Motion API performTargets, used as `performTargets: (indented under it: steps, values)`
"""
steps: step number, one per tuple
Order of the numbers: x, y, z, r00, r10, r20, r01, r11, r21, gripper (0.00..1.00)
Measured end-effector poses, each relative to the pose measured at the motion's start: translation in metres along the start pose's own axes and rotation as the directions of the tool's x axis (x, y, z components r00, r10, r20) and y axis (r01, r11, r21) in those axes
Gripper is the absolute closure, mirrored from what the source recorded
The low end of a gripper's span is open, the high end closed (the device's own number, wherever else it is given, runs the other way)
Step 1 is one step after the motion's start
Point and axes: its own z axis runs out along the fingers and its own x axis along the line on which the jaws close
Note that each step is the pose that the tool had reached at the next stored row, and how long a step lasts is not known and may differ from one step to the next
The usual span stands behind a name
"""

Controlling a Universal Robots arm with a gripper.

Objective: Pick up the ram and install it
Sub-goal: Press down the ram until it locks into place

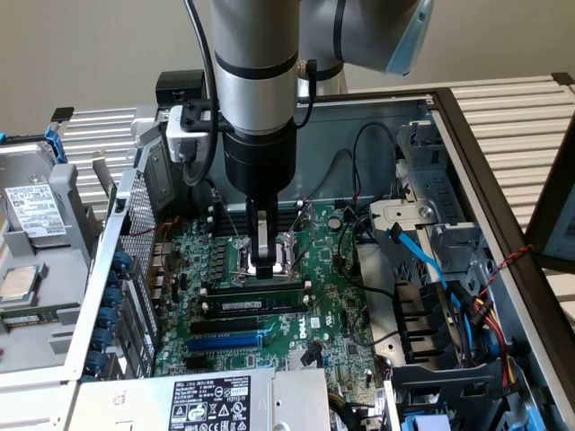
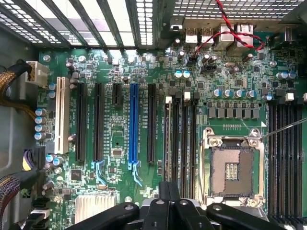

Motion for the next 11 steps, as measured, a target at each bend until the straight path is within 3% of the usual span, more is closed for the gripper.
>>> performTargets:
  steps: [6,11]
  values:
    - [0.0001,-0.0004,0.0,1.0,0.002,0.0,-0.002,1.0,0.0,0.9]
    - [0.0002,-0.0004,0.0002,0.9977,0.068,0.0015,-0.068,0.9977,0.0011,0.9]
